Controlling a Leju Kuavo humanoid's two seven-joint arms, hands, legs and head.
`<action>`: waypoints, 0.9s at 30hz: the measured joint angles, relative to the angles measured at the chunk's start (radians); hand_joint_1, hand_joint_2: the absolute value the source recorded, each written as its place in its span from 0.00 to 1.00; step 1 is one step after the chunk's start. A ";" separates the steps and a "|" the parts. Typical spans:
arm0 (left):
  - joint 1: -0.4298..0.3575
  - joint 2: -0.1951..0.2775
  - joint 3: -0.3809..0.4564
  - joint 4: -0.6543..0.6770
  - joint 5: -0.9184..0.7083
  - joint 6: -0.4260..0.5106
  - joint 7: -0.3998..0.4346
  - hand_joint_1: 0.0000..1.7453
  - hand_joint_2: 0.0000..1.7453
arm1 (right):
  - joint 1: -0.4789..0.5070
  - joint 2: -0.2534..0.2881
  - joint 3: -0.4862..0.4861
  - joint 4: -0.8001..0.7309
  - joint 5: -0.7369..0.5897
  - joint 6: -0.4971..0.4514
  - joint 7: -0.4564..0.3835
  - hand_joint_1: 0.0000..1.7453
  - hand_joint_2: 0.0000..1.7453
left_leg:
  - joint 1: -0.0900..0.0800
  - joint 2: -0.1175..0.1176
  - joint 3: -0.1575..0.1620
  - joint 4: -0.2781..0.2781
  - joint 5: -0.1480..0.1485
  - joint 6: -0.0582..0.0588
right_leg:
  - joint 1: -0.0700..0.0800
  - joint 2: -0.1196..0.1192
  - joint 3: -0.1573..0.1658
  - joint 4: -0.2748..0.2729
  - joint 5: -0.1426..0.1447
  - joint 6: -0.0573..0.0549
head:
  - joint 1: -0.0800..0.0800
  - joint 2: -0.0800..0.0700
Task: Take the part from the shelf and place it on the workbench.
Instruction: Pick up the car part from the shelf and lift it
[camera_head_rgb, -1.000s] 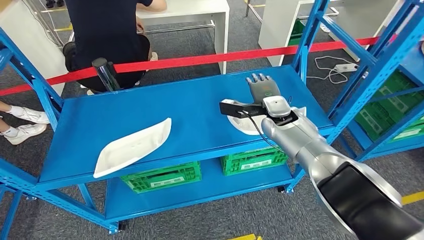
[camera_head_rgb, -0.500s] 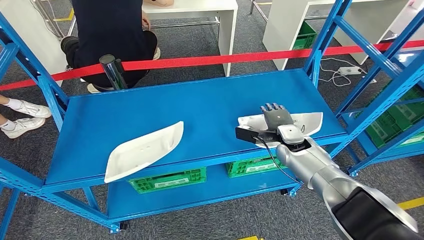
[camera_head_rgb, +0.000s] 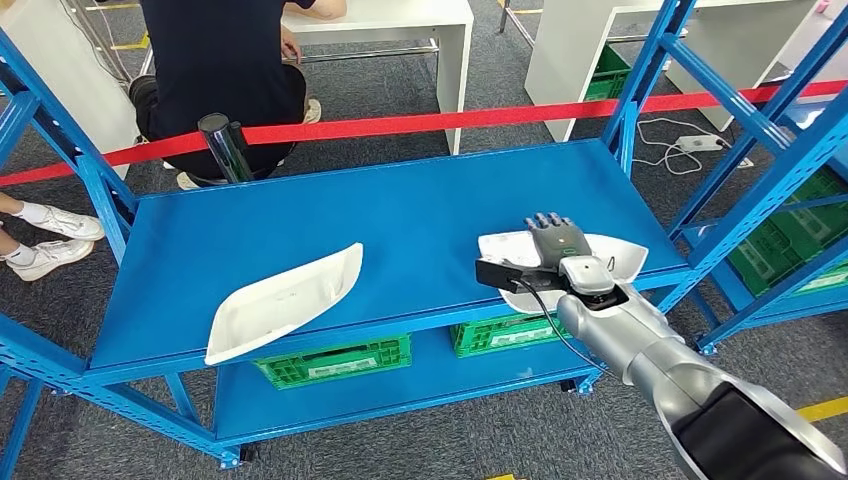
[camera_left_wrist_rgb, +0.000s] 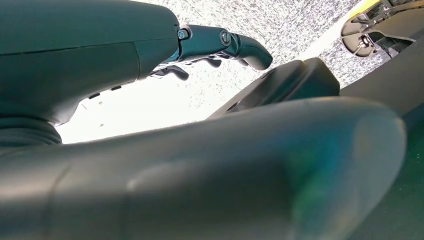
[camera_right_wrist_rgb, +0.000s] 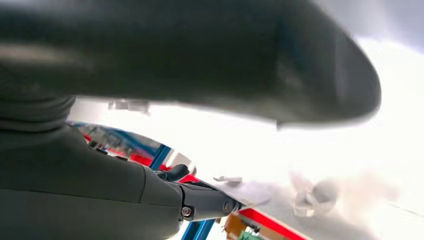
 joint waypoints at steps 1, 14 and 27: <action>0.000 0.000 0.000 0.000 -0.001 0.000 0.000 0.00 0.00 | 0.006 -0.001 0.000 -0.010 -0.018 0.007 -0.003 0.00 1.00 | 0.000 0.000 0.000 0.000 0.000 0.000 | 0.000 0.000 0.000 0.000 0.000 0.000 | 0.000 0.000; -0.001 0.000 0.005 0.000 -0.015 0.000 -0.005 0.00 0.00 | 0.086 -0.016 0.000 -0.164 -0.142 0.050 0.005 0.00 1.00 | 0.000 0.000 0.000 0.000 0.000 0.000 | 0.000 0.000 0.000 0.000 -0.001 -0.001 | 0.000 0.000; 0.001 -0.007 0.012 0.000 -0.018 0.000 -0.016 0.00 0.00 | 0.165 -0.027 -0.028 -0.406 -0.144 -0.028 0.039 0.00 1.00 | 0.000 0.000 0.001 0.000 0.000 -0.001 | 0.000 0.000 0.001 0.000 -0.001 -0.001 | 0.000 0.000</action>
